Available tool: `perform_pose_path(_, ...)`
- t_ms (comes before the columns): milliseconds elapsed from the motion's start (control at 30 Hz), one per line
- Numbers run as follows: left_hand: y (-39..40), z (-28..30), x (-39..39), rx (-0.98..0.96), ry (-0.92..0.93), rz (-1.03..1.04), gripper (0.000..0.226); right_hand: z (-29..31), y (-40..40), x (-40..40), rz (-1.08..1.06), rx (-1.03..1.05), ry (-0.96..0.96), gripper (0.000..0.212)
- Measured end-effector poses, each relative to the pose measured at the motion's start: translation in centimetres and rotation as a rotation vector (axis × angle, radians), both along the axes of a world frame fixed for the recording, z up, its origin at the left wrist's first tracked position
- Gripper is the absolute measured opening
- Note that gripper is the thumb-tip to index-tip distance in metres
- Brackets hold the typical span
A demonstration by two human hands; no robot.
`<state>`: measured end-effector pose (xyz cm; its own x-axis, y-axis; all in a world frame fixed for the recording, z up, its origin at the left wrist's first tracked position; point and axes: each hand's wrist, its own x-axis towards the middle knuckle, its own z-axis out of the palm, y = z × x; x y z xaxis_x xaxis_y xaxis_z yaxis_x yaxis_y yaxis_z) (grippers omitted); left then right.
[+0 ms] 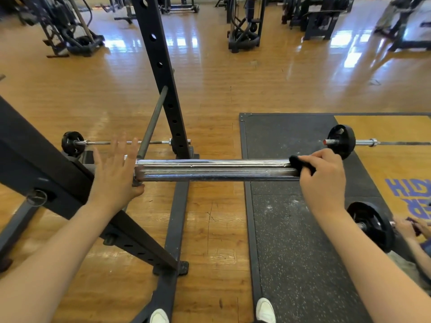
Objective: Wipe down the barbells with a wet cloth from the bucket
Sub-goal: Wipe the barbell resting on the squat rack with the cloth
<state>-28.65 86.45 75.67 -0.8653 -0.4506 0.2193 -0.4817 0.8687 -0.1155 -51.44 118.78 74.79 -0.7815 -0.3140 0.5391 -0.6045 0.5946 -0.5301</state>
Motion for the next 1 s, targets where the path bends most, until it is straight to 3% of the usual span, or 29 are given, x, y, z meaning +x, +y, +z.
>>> perform_pose_path(167,0.6,-2.0,1.1,-0.01,0.064,0.029,0.13,-1.4,1.2,1.1,0.0,-0.01,0.046,0.023)
perform_pose_path(333,-0.2,-1.7,0.5,-0.021,0.12,0.015,0.111,-1.4,1.7,1.4,-0.014,-0.014,0.022,0.024)
perform_pose_path(467,-1.0,0.2,-0.6,0.111,-0.049,0.05,0.099,0.2,0.3,-0.5,-0.014,0.024,-0.041,0.019)
perform_pose_path(567,-1.8,1.9,-1.6,0.234,-0.238,0.05,0.102,-0.1,-0.2,-0.5,-0.004,0.031,0.077,0.019)
perform_pose_path(767,-2.0,1.9,-1.4,0.305,-0.196,0.035,0.104,-3.1,1.9,2.0,0.02,-0.047,0.181,0.03)
perform_pose_path(900,-2.1,2.0,-1.4,0.333,-0.207,0.035,0.104,-2.1,0.2,0.5,-0.018,-0.081,0.151,0.024)
perform_pose_path(1000,-2.1,2.0,-1.3,0.337,-0.218,0.034,0.103,-2.4,0.1,0.0,0.042,-0.043,0.241,0.023)
